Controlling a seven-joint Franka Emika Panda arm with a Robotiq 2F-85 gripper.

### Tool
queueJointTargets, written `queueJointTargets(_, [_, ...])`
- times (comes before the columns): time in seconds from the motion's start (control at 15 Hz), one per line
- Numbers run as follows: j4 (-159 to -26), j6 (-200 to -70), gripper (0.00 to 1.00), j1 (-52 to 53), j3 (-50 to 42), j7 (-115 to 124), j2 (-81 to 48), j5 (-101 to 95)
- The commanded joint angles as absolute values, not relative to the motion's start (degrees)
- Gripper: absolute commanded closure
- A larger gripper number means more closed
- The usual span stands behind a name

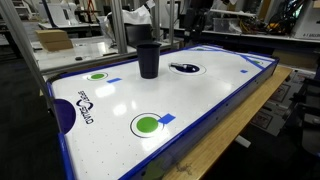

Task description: Put the marker in the cup

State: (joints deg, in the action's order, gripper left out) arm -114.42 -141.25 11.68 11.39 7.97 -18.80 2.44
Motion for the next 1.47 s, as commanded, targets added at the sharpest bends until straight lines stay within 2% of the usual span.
queueJointTargets(0.0, [-108.8, -135.5, 0.00, 12.3, 10.5, 7.8, -21.7, 2.3])
queueJointTargets(0.87, [-89.5, -130.7, 0.00, 12.7, 8.8, 1.8, -38.5, -1.5])
queueJointTargets(1.4, [-83.3, -128.5, 0.00, 15.0, 8.2, -0.5, -43.8, -3.0])
